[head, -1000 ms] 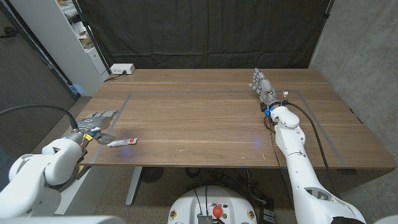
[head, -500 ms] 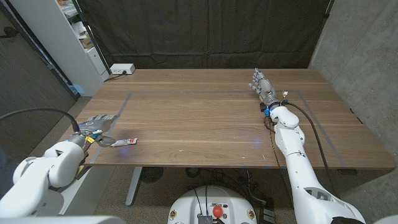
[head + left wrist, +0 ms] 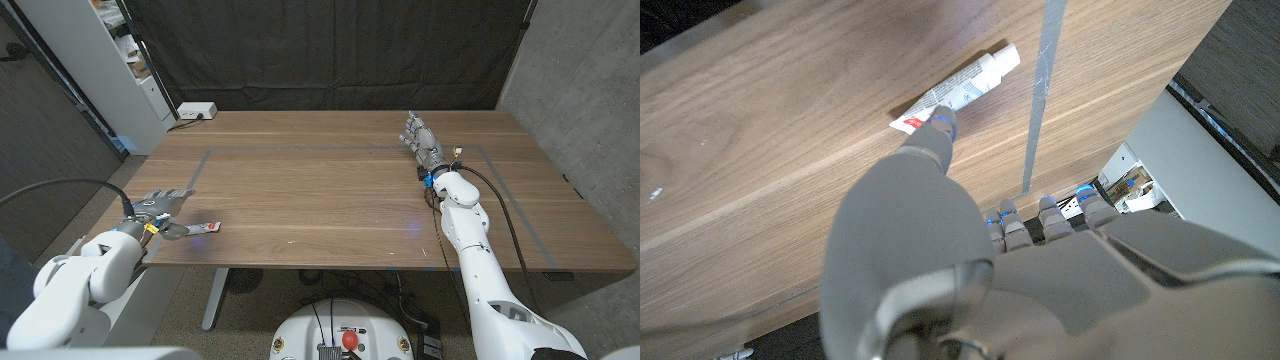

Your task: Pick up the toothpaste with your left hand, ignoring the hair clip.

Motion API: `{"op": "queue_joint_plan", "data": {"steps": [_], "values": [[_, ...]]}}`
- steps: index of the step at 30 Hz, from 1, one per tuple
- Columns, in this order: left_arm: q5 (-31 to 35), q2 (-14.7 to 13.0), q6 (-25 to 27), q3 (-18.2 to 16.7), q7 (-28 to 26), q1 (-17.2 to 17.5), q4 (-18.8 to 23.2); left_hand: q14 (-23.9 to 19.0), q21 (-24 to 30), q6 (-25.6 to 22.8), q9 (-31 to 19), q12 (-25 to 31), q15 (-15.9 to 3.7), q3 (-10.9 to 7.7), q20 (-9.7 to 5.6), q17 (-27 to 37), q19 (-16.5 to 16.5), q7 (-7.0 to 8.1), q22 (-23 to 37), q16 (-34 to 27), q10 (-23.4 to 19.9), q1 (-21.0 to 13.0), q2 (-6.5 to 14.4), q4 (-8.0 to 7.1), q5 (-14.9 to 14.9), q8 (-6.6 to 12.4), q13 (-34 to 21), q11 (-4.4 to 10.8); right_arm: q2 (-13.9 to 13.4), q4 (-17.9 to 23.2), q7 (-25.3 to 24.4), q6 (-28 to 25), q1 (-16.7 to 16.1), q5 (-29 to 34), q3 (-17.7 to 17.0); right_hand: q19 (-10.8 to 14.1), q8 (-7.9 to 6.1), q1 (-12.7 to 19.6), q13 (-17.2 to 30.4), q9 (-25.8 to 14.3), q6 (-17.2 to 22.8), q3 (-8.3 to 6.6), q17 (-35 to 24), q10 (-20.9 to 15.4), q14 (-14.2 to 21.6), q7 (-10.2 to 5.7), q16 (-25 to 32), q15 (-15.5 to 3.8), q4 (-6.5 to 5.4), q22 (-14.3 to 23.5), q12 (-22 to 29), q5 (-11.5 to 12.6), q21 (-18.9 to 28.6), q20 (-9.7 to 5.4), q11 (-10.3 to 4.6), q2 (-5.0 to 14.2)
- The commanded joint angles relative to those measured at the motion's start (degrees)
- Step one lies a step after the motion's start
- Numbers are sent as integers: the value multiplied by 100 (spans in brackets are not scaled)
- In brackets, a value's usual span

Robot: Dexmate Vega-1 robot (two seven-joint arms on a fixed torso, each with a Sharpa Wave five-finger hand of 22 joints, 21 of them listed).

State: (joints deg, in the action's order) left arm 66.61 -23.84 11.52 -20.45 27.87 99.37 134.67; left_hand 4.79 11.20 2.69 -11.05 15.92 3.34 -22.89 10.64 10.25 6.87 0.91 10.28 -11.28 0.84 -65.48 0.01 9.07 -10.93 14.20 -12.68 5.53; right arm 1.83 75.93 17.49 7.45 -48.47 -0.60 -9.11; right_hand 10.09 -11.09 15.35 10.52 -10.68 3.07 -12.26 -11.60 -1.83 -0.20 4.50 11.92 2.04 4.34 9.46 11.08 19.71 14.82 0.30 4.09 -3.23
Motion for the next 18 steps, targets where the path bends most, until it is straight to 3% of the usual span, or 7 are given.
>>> {"op": "queue_joint_plan", "data": {"steps": [1,14,18], "values": [[5,-66,190,214,-120,-50,-134,-44,26,-151,-11,51,-19,16,-5,12,8,-16,8,-42,-119,-8,-15,-25,-19,65,-23,41,15,-121,6,54,67,-1,-28,61,-20,48,24,-11,29,12,-27,-39,18,-11,10,6,29,24,4,34,-19,12,-6,28],[-30,-187,450,405,-66,-104,-238,-246,58,-526,-17,150,-50,42,3,10,-83,14,9,-83,-417,-9,2,-28,-26,151,-43,62,21,-200,10,52,77,1,-72,70,-19,46,24,-12,30,22,-31,-43,21,-11,12,5,31,25,5,39,-45,12,-3,27],[43,-235,538,472,-62,-97,-225,-367,61,-757,-25,215,-72,51,-3,7,-116,66,8,-104,-611,-26,17,-23,-24,211,-57,142,25,-233,20,57,95,2,-78,71,-17,46,24,-12,26,24,-32,-43,25,-17,13,5,31,25,4,41,-53,16,2,28]]}}
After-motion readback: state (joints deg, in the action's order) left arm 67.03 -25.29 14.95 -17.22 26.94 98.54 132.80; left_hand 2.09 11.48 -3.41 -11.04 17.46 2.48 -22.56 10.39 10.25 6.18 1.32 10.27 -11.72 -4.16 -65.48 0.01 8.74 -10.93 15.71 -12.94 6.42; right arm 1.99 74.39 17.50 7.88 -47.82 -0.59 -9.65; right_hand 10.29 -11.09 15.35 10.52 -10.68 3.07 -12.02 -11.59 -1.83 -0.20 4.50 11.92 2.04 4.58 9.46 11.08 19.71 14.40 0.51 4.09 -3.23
